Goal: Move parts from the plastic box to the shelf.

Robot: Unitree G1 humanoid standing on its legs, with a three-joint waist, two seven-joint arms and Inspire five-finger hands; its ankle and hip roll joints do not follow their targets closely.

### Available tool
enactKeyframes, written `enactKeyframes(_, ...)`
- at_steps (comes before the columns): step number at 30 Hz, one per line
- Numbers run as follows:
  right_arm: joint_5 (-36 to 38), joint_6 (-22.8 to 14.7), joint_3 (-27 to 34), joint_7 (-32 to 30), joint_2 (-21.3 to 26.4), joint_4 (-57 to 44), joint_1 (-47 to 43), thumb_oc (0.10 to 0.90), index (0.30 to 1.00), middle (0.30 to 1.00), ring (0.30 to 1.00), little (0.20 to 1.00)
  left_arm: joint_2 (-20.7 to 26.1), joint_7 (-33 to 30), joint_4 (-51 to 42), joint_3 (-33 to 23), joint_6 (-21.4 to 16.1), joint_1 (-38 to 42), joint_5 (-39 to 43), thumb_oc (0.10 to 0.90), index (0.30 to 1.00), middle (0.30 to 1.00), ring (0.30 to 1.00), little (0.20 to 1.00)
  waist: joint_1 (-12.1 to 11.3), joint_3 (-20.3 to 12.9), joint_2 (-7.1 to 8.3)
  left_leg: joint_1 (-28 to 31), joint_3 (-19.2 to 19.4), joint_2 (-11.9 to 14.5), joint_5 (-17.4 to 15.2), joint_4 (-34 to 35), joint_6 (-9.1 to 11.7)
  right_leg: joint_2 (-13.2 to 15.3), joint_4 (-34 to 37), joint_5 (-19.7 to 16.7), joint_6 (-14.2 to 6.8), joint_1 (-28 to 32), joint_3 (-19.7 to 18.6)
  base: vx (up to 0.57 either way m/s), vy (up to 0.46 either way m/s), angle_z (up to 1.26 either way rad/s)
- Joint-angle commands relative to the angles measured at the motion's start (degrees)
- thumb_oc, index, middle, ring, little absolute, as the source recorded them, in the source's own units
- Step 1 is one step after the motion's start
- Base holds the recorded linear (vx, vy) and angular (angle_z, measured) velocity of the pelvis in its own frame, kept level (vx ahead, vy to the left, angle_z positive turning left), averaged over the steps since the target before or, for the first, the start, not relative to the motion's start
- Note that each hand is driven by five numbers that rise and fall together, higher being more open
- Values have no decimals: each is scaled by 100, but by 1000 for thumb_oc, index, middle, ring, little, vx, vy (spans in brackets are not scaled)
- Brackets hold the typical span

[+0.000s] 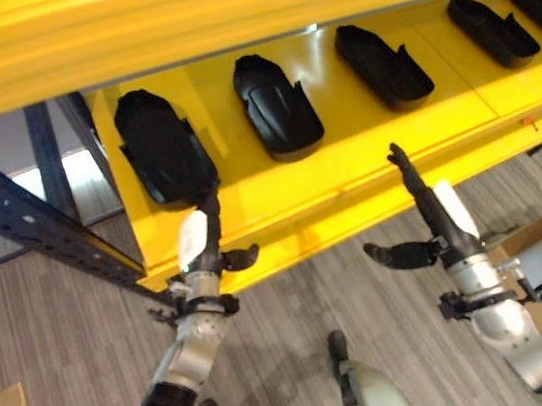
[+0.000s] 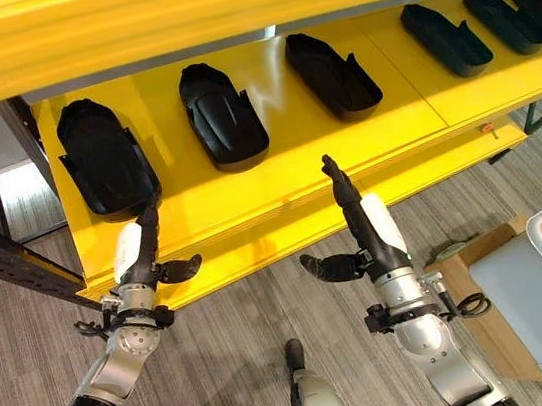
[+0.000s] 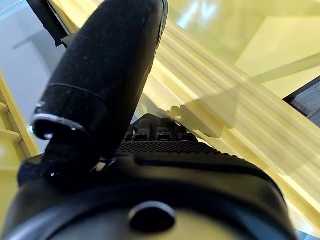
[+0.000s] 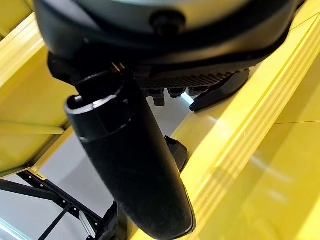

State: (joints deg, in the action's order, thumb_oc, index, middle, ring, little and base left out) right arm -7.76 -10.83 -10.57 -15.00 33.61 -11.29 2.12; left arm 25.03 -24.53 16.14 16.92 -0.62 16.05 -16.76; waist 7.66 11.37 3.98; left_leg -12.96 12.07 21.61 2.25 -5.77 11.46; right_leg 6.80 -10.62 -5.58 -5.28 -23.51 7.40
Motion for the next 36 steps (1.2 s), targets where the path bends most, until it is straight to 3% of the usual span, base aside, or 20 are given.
enactKeyframes(1, 91, -505, 372, -347, 51, -445, -571, 900, 1000, 1000, 1000, 1000, 214, -318, -52, -536, -27, 21, -53, 900, 1000, 1000, 1000, 1000, 74, -12, 69, -172, -44, -330, 199, -248, -365, -196, -676, 530, 83, -1, 108, 0, 0, 0)
enactKeyframes(23, 54, -442, 422, -354, 72, -399, -632, 900, 1000, 1000, 1000, 1000, 285, -422, -203, -868, 6, -189, -12, 900, 1000, 1000, 1000, 1000, 17, -3, 57, -203, -65, -362, 166, -272, -388, -175, -679, 520, 81, -3, 94, 0, 0, 0)
enactKeyframes(36, 13, -455, 487, -405, 33, -409, -693, 900, 1000, 1000, 1000, 1000, 379, -161, -1329, -611, -380, -6, -32, 900, 1000, 1000, 1000, 1000, 23, -40, 63, -128, -72, -367, 171, -205, -386, -186, -642, 517, 67, 70, 94, 0, 0, 0)
